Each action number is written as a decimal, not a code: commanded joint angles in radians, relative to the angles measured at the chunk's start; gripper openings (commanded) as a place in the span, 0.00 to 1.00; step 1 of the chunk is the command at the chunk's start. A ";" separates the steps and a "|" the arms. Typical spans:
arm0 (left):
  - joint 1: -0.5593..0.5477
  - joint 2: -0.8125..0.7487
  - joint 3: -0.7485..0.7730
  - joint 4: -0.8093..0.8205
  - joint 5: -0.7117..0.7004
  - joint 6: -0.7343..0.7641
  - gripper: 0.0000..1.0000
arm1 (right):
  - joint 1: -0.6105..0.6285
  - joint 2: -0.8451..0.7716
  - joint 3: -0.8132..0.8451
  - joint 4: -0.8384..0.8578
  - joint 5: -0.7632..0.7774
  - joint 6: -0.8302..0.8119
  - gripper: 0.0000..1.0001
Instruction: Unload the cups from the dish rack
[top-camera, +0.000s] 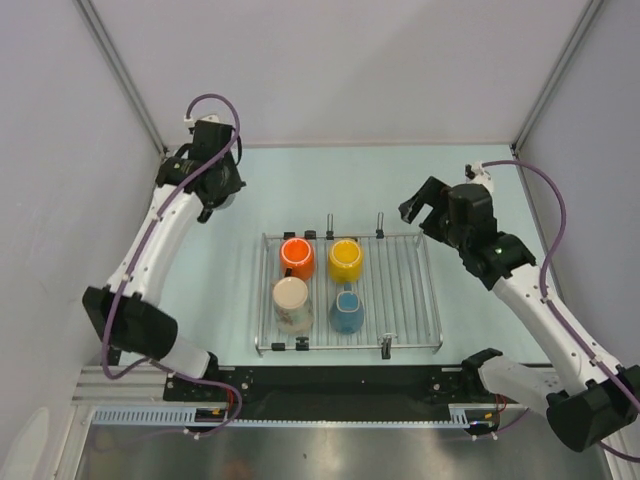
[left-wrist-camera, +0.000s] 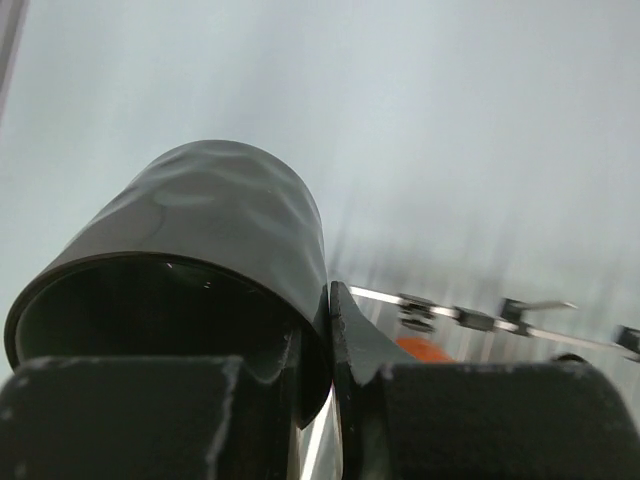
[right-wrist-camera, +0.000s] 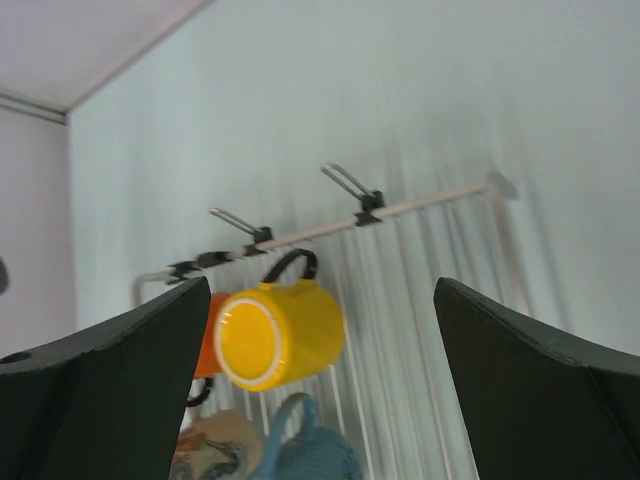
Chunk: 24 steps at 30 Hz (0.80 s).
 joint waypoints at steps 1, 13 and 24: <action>0.120 0.107 0.059 -0.059 0.043 0.027 0.01 | 0.085 0.008 0.012 -0.142 0.241 -0.059 1.00; 0.144 0.356 0.021 0.033 0.165 0.008 0.01 | 0.275 0.149 0.092 -0.327 0.590 0.018 0.91; 0.144 0.444 -0.062 0.108 0.173 0.022 0.00 | 0.277 0.100 -0.014 -0.146 0.407 -0.102 1.00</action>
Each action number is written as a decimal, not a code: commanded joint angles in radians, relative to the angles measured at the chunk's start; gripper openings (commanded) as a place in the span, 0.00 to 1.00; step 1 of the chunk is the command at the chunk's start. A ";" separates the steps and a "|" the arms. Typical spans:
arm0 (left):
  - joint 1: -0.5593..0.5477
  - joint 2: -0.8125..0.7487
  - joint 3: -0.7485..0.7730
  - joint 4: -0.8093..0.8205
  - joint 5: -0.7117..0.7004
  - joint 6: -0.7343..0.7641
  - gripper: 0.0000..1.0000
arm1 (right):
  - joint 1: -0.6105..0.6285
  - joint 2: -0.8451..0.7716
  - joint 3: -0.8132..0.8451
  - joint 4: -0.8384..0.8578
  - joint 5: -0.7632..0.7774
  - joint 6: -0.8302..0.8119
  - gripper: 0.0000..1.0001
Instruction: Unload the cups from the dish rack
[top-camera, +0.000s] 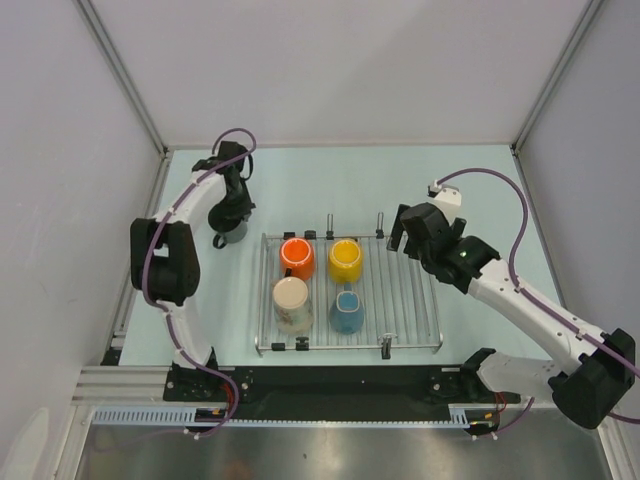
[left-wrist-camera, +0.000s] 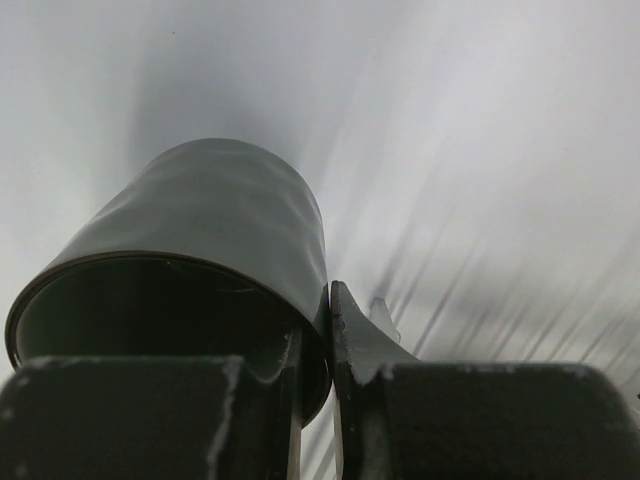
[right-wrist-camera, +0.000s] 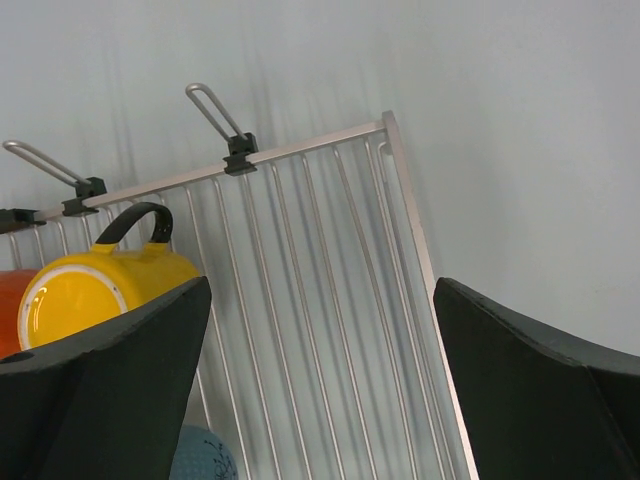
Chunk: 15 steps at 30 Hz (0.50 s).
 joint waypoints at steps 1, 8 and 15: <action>-0.001 0.021 -0.013 0.066 0.008 0.023 0.00 | 0.006 0.005 0.009 0.061 -0.037 -0.031 1.00; -0.001 0.055 -0.016 0.078 0.013 0.028 0.00 | 0.006 0.000 0.005 0.039 -0.056 -0.025 1.00; -0.002 0.057 -0.019 0.064 0.008 0.017 0.21 | 0.006 -0.001 -0.002 0.038 -0.068 -0.016 1.00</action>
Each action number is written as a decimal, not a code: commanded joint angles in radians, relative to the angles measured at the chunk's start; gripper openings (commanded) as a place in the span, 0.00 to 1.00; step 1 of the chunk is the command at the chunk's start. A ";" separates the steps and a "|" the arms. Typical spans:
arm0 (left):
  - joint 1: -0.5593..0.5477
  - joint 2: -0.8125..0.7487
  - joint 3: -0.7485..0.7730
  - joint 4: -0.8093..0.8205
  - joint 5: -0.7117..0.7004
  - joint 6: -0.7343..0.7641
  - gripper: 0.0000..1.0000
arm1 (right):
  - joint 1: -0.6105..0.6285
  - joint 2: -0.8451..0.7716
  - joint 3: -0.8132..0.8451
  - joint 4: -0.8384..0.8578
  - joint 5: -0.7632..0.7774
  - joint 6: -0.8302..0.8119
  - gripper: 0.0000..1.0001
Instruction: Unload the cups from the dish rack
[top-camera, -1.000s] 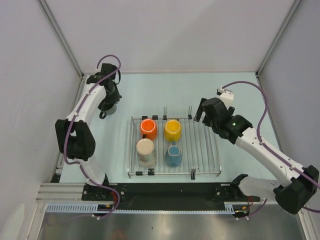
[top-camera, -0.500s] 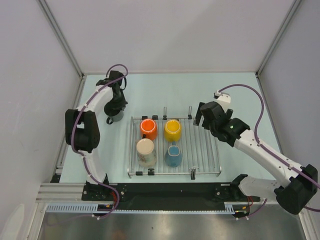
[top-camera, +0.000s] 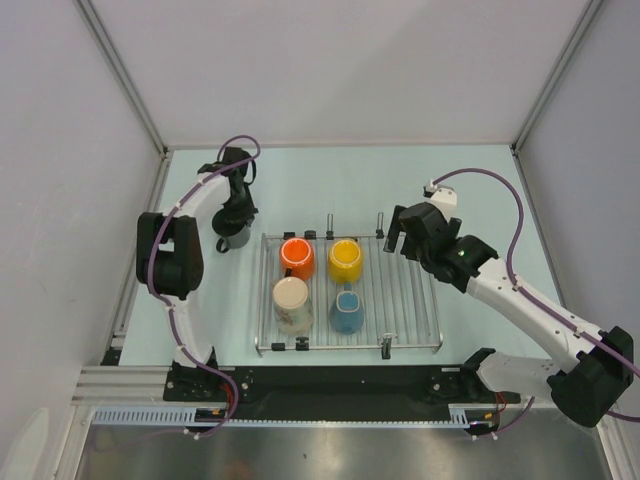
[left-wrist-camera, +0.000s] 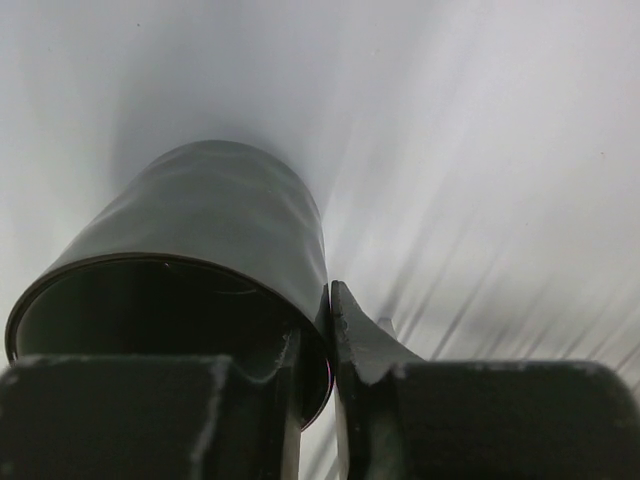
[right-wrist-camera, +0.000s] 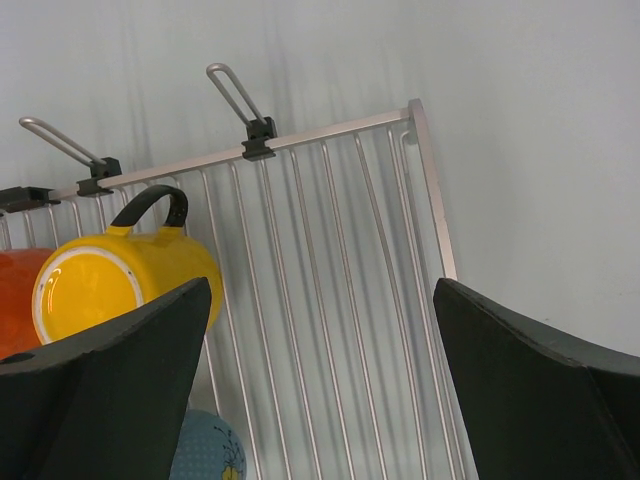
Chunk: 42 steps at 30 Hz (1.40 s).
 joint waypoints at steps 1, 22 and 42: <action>-0.001 -0.025 0.007 0.019 -0.012 0.010 0.25 | 0.006 -0.013 0.000 0.024 -0.007 0.000 1.00; -0.152 -0.448 -0.050 0.093 -0.165 -0.012 0.84 | 0.080 0.028 0.057 0.112 -0.121 -0.152 1.00; -0.235 -1.022 -0.527 0.260 -0.129 -0.049 0.89 | 0.233 0.402 0.318 0.097 -0.087 -0.190 1.00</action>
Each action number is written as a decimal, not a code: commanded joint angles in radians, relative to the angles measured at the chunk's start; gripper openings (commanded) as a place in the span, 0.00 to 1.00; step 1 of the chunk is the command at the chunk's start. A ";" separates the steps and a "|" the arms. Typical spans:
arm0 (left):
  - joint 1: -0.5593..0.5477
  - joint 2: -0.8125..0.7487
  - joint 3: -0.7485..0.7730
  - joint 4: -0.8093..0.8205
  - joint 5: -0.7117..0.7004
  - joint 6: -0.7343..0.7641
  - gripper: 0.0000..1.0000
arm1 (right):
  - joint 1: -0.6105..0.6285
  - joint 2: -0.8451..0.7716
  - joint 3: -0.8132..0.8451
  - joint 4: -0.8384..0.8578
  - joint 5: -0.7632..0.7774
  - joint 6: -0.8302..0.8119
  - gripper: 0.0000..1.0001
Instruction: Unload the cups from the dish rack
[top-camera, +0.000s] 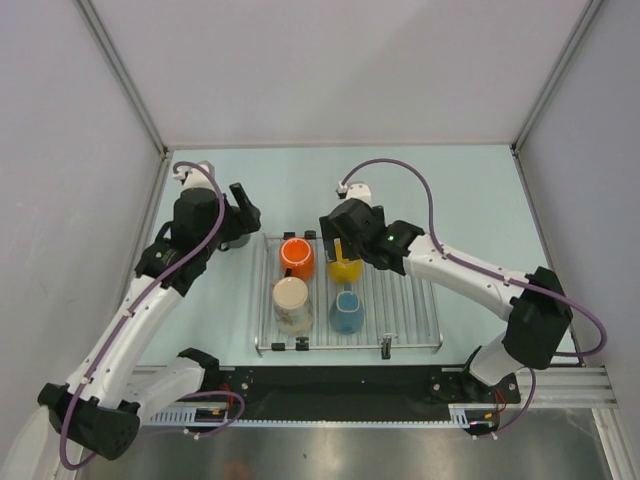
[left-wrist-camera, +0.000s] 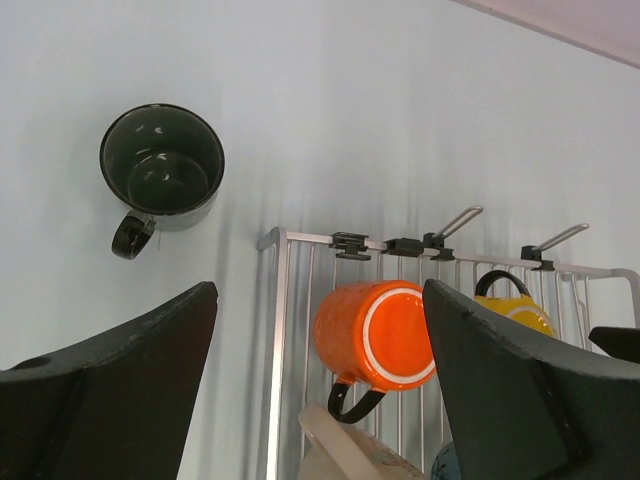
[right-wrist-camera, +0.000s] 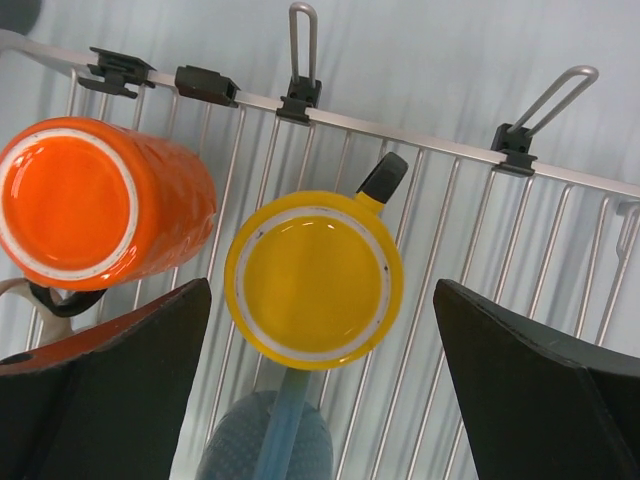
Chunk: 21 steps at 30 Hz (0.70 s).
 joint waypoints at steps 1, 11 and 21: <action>-0.009 -0.056 -0.047 0.024 -0.021 0.006 0.90 | 0.011 0.046 0.066 0.007 0.029 0.006 1.00; -0.010 -0.062 -0.101 0.030 -0.010 0.014 0.91 | 0.022 0.146 0.107 -0.030 0.043 0.040 1.00; -0.009 -0.056 -0.127 0.045 -0.002 0.018 0.91 | 0.020 0.215 0.103 -0.041 0.052 0.058 1.00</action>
